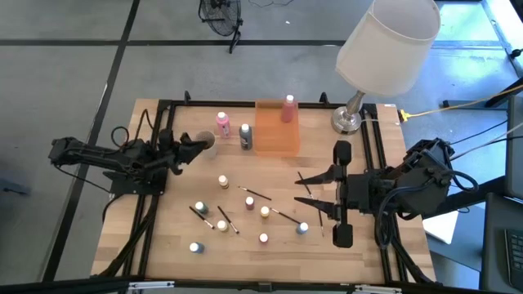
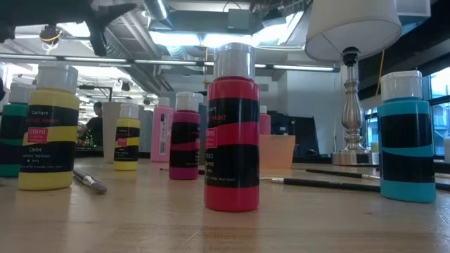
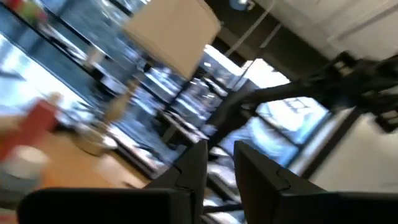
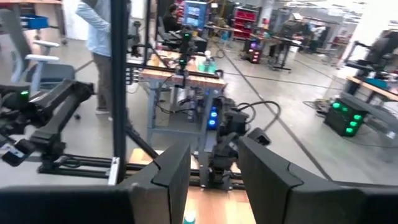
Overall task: Pick & Place Paint Supplies
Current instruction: Put the large pink paint bottle into the orange bin
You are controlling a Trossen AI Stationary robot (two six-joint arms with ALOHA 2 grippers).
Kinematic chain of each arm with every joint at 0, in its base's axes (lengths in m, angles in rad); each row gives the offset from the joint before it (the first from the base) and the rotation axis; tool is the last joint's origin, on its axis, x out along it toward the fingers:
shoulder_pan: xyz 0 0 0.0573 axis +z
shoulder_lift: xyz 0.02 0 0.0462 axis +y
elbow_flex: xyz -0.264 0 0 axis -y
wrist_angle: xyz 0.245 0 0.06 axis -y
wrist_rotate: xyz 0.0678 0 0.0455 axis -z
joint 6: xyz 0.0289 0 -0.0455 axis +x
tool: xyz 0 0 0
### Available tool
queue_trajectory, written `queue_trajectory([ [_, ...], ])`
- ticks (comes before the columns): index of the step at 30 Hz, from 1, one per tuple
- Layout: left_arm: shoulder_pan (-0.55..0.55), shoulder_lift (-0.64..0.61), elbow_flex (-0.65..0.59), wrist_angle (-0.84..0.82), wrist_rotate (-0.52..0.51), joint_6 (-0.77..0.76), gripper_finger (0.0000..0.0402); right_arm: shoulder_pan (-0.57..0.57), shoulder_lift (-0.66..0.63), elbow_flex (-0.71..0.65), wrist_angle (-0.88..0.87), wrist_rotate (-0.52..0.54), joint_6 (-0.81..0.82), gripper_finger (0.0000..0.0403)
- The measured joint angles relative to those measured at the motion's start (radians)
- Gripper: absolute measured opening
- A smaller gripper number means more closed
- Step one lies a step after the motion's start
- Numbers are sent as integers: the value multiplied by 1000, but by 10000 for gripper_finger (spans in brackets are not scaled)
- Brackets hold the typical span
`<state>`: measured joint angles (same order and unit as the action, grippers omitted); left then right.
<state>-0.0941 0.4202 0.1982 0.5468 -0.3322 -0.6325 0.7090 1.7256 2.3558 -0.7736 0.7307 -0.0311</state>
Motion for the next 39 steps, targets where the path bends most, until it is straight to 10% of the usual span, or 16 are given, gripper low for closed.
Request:
queue_trajectory([
  [17,-115,32,1,88,-32,-115,228,0,0,0,-105,-10,85,137],
  [29,-115,35,39,210,-129,-50,232,0,10,-1,-198,-144,183,137],
  [39,-115,107,363,52,-147,228,230,0,24,-18,-203,-197,184,137],
])
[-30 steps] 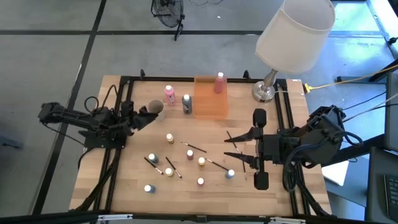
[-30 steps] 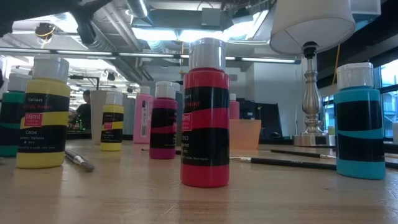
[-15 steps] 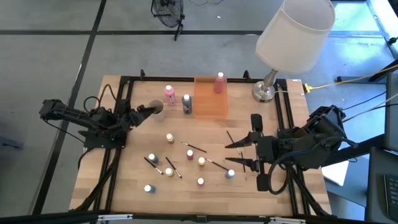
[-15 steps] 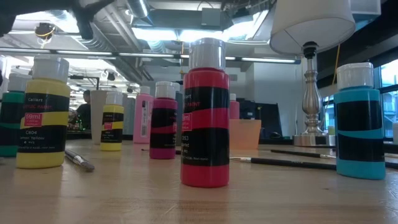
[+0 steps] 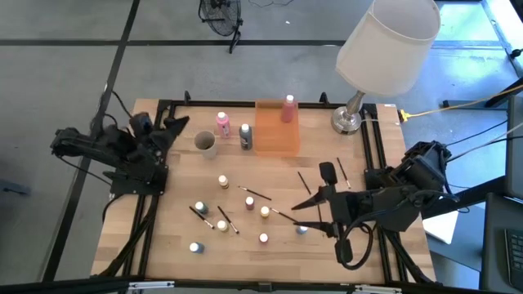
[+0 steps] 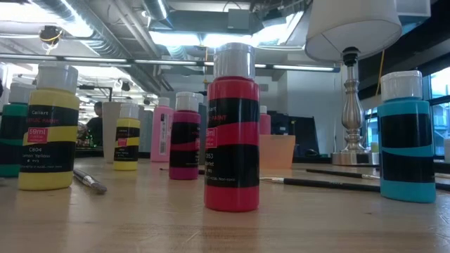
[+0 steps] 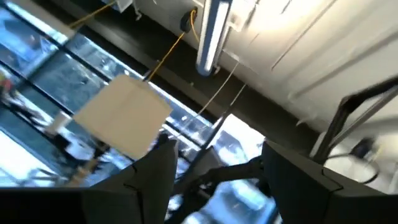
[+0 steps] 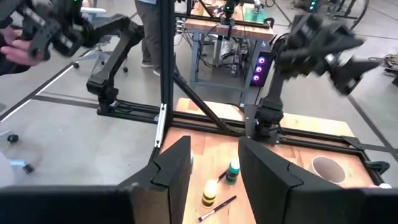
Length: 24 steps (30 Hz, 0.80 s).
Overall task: Pick & Place Paint Supplies
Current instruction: Put the large pink paint bottle into the orange bin
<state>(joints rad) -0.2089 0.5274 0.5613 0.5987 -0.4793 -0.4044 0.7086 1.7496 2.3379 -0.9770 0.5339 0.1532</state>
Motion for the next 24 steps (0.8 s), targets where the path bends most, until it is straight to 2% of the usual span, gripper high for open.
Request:
queue_trajectory([
  [2,0,16,106,-161,-20,53,229,0,0,0,1,-16,0,137],
  [7,2,97,395,-605,-173,152,229,15,1,0,-5,-23,0,137],
  [12,5,213,669,-942,-212,208,229,35,1,0,-12,-25,-1,137],
  [18,46,359,928,-1234,-278,209,229,52,1,0,-49,-25,-3,137],
  [24,135,491,1106,-1442,-285,172,229,53,1,0,-95,-24,-3,137],
])
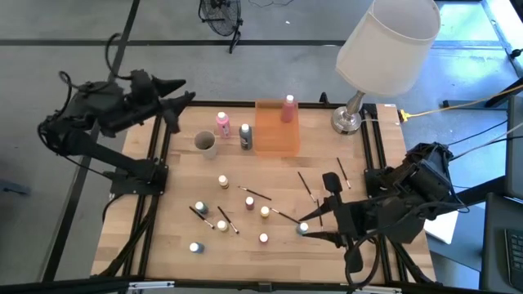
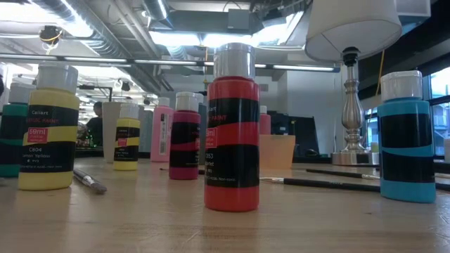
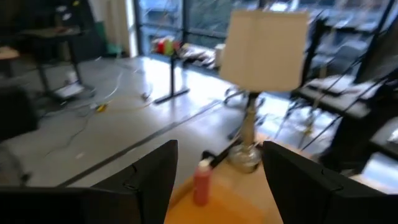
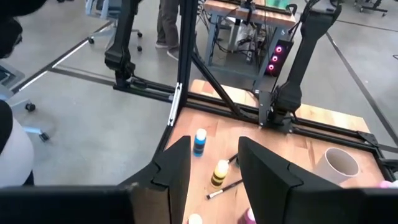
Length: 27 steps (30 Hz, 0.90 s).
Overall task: Pick & Place Paint Supplies
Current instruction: Put the large pink paint bottle into the orange bin
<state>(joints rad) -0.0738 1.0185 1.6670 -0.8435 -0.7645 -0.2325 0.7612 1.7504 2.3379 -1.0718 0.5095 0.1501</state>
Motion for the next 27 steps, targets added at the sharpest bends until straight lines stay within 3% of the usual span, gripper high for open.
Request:
queue_trajectory([
  [5,110,84,79,-197,59,-16,229,0,0,0,-35,0,0,137],
  [16,447,224,133,-463,469,40,229,-9,0,0,-67,3,0,138],
  [27,750,437,133,-622,669,-156,229,-71,0,0,-68,3,0,138],
])
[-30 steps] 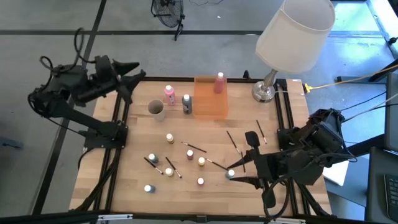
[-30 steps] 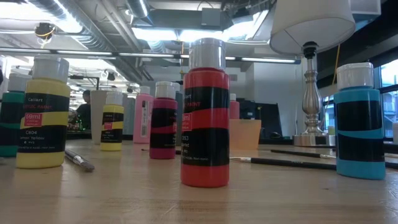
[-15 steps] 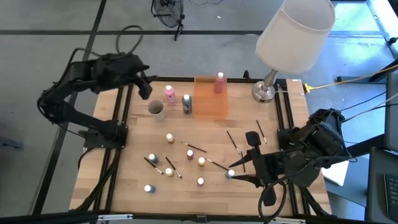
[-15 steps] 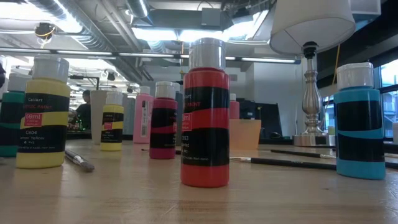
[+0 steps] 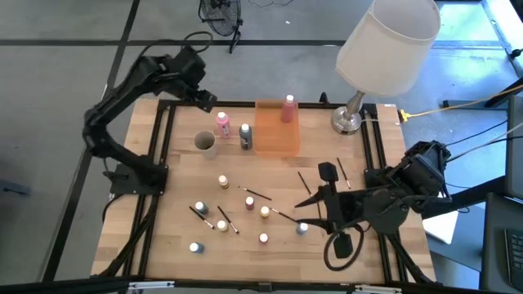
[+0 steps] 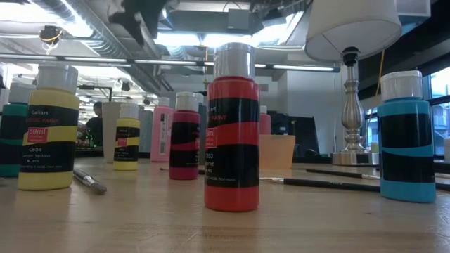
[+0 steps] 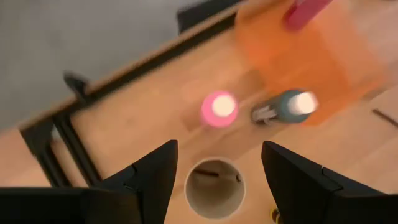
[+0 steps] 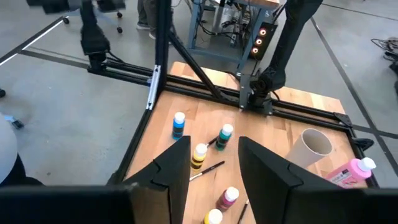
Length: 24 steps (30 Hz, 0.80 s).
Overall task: Pick & Place Paint Supplies
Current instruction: Put the large pink paint bottle into the orange bin
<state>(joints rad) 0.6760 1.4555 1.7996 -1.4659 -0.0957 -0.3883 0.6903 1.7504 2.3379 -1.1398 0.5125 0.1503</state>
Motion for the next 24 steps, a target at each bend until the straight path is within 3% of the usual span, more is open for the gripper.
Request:
queue_trajectory([
  [6,43,126,0,-24,18,-18,229,-24,0,0,14,0,1,138],
  [13,11,246,0,-9,41,-16,229,-39,0,0,16,0,0,138],
  [24,-21,334,0,-6,45,2,229,-62,0,0,15,0,0,138],
])
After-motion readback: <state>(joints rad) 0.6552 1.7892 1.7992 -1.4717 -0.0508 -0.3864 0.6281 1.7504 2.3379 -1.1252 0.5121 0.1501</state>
